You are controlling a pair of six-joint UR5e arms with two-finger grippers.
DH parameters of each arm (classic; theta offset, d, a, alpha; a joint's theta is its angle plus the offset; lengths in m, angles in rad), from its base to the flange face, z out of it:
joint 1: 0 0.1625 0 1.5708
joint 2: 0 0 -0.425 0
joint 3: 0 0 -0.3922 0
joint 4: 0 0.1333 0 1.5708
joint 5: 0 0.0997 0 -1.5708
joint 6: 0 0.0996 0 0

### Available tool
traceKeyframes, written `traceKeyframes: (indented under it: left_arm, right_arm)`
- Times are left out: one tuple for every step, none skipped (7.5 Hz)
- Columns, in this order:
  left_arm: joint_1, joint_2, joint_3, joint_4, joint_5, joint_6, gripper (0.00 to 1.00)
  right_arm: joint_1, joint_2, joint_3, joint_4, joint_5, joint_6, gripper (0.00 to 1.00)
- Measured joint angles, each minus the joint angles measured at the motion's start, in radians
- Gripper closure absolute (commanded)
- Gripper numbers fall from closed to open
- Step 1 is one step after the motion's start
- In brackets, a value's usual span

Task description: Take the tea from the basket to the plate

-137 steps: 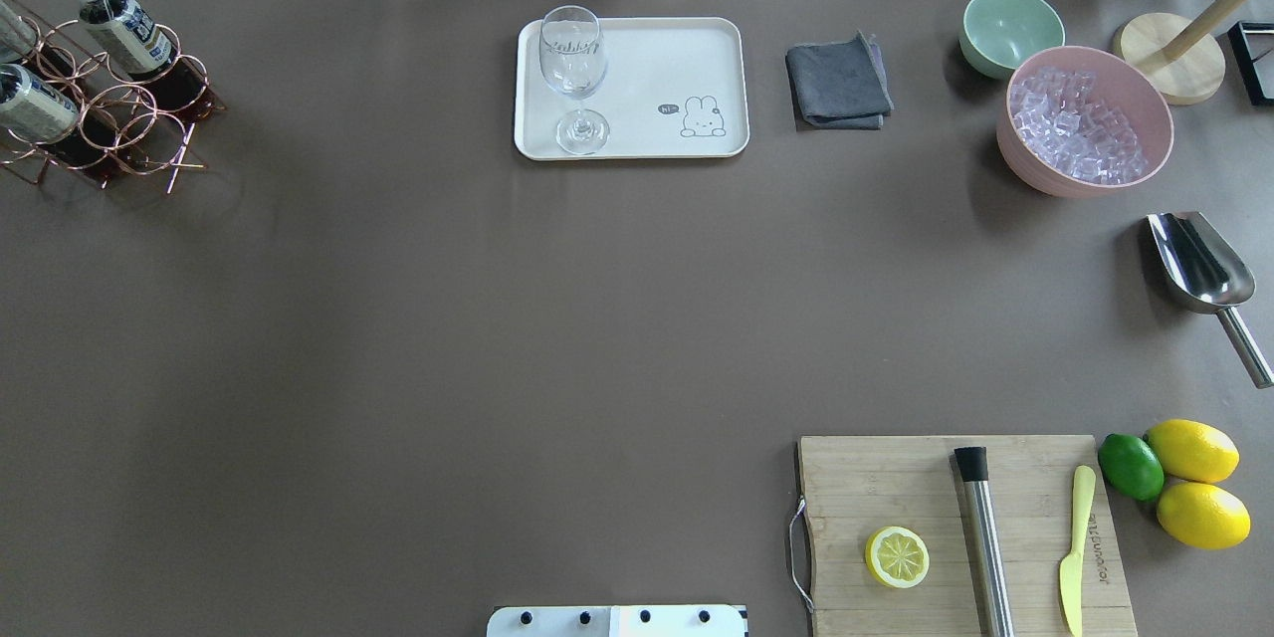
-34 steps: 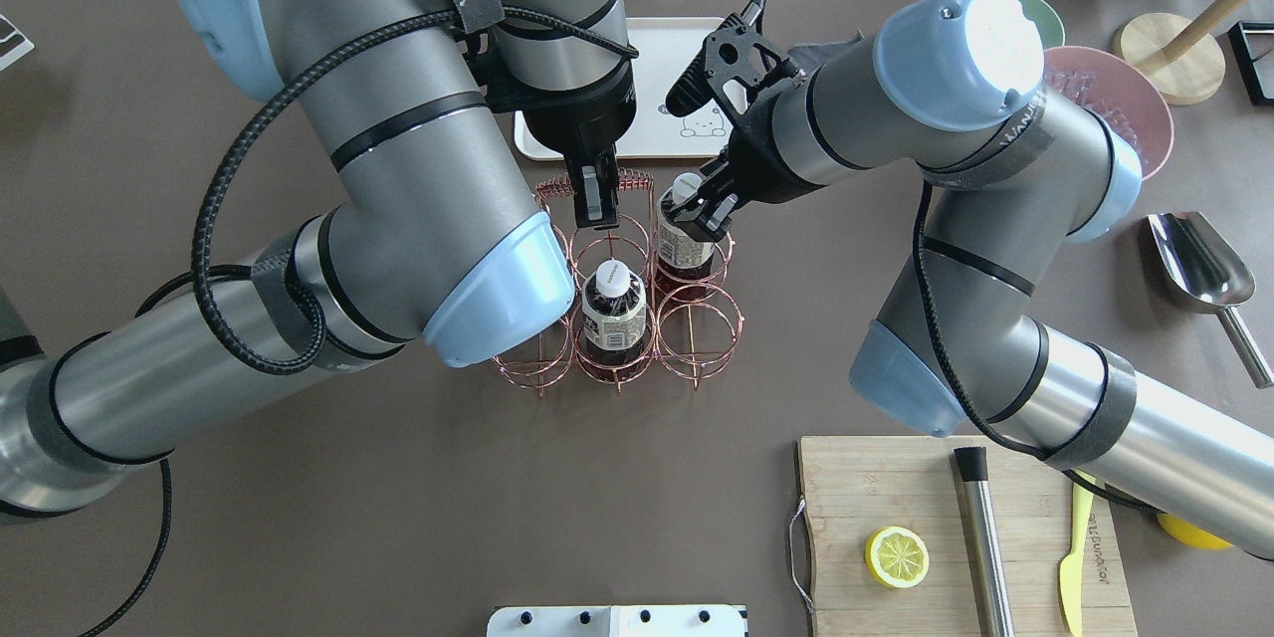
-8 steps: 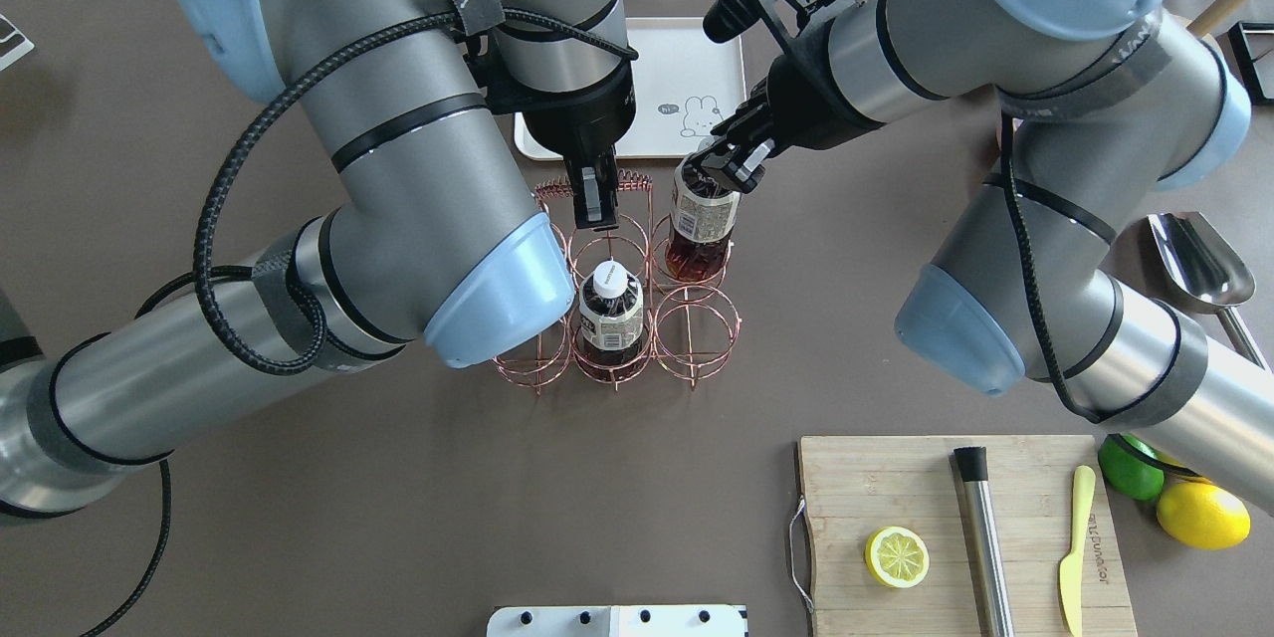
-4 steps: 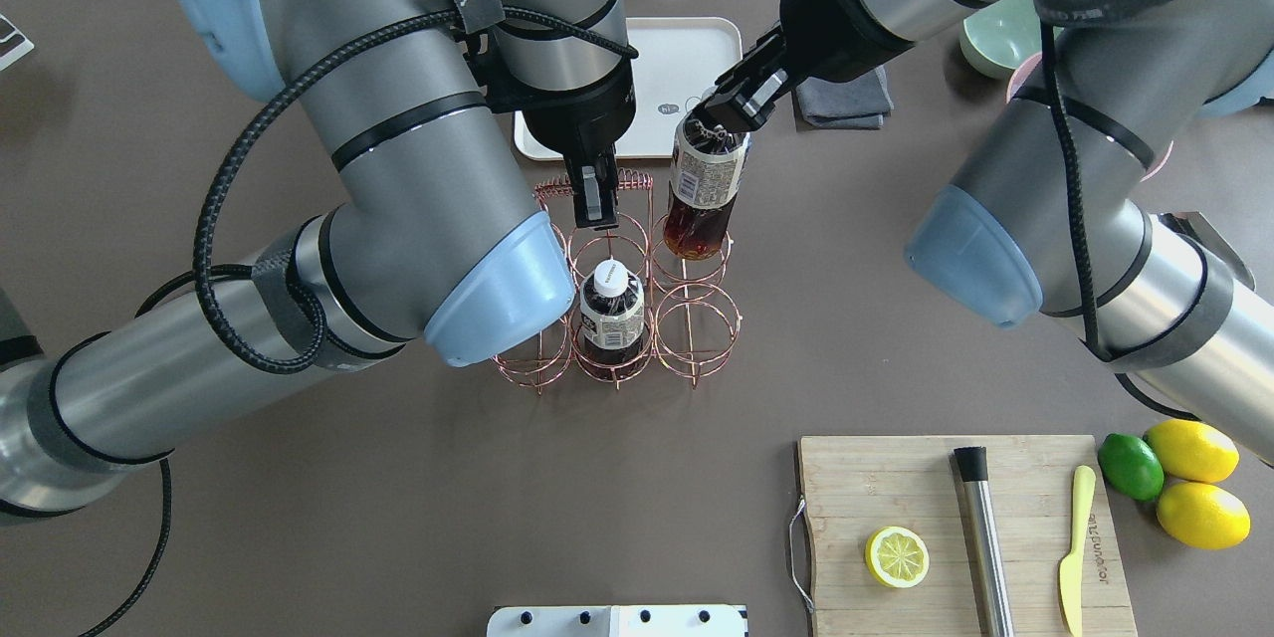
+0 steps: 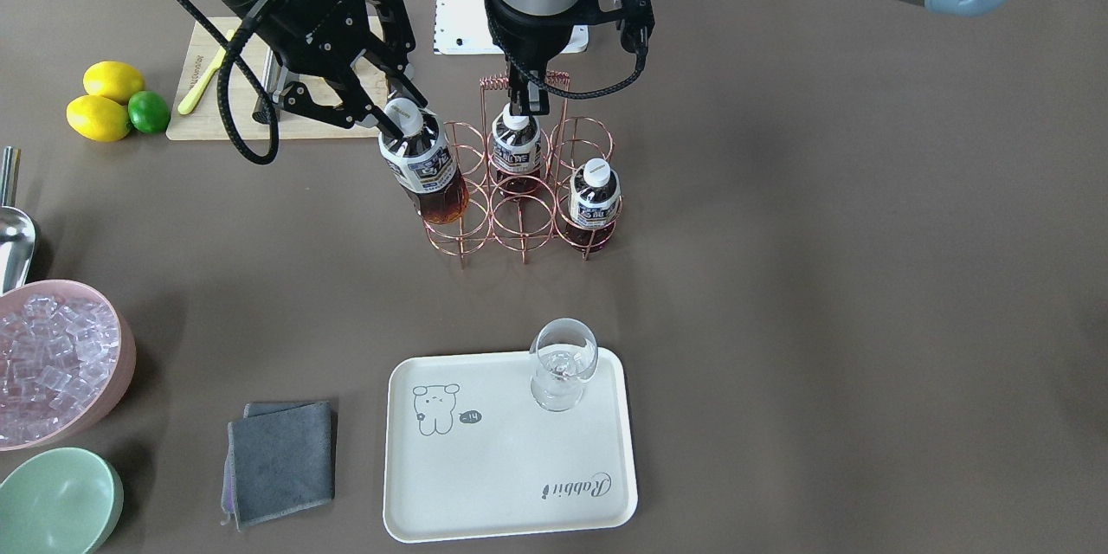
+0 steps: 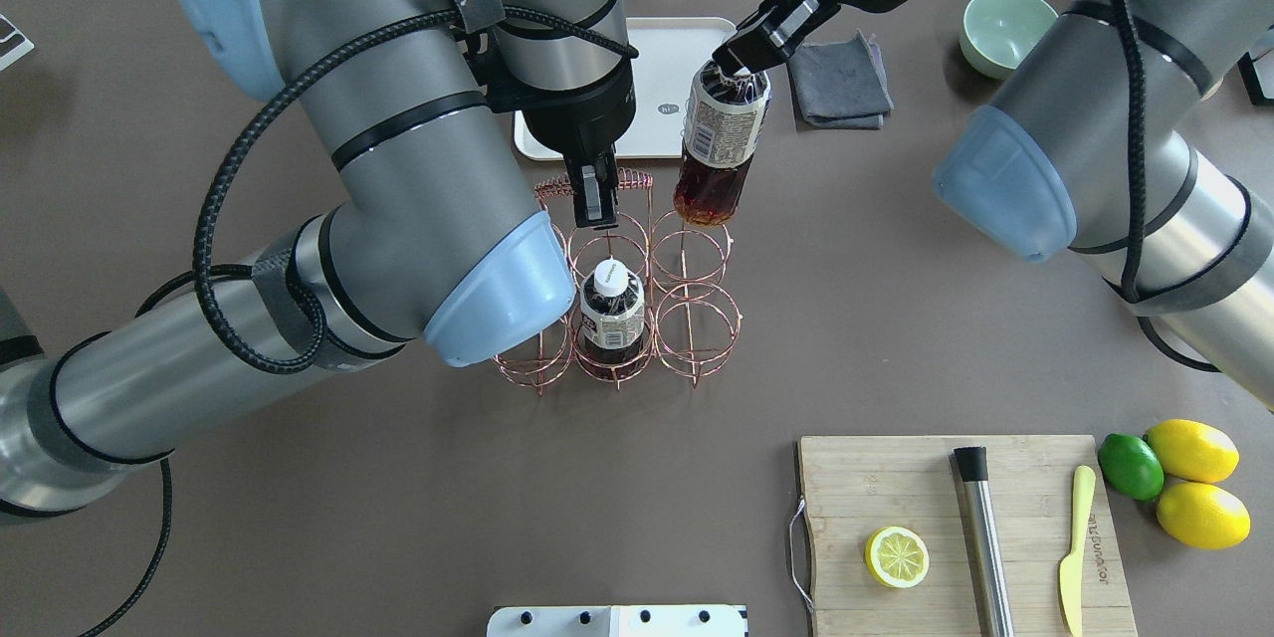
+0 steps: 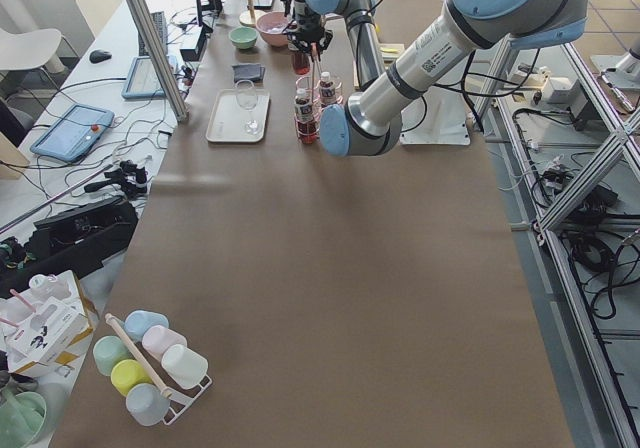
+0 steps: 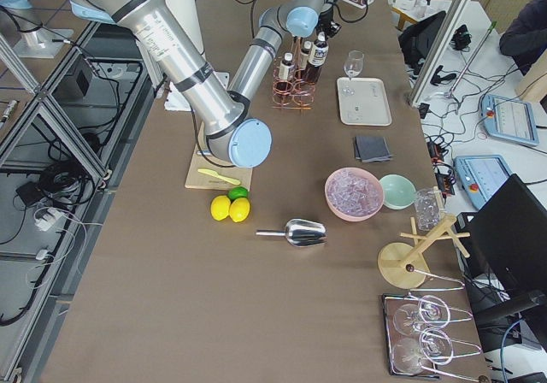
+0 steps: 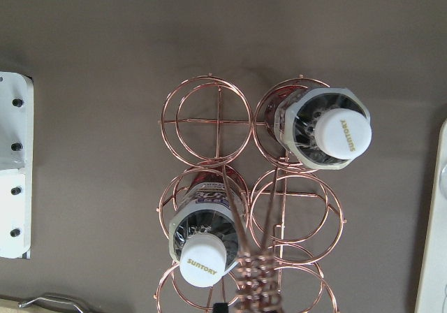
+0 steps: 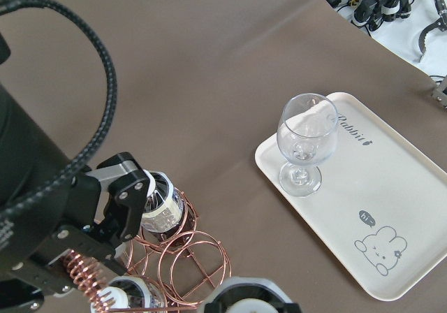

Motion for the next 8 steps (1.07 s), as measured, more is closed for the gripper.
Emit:
traceKeyframes:
  left_arm:
    - [0.0,0.0,0.0,0.001,0.0,0.0,1.0]
    - [0.0,0.0,0.001,0.002,0.001,0.0,1.0]
    - [0.0,0.0,0.002,0.002,0.001,0.0,1.0]
    - [0.0,0.001,0.002,0.002,0.001,0.0,1.0]
    - [0.0,0.002,0.001,0.003,0.0,0.0,1.0]
    - [0.0,0.002,0.0,0.003,0.0,0.0,1.0]
    - [0.0,0.002,0.0,0.003,0.0,0.0,1.0]
    - [0.0,0.002,0.001,0.002,0.0,0.0,1.0]
  right_arm:
    - [0.017,0.004,-0.004,-0.002,0.005,-0.003,1.0]
    - [0.034,0.01,-0.015,-0.001,0.008,-0.007,1.0]
    - [0.055,0.022,-0.036,0.0,0.008,-0.014,1.0]
    - [0.075,0.044,-0.074,0.003,0.009,-0.027,1.0]
    - [0.091,0.075,-0.134,0.006,0.008,-0.053,1.0]
    - [0.101,0.117,-0.208,0.012,0.006,-0.073,1.0]
    - [0.107,0.164,-0.298,0.04,0.003,-0.083,1.0]
    - [0.109,0.208,-0.401,0.1,0.0,-0.083,1.0]
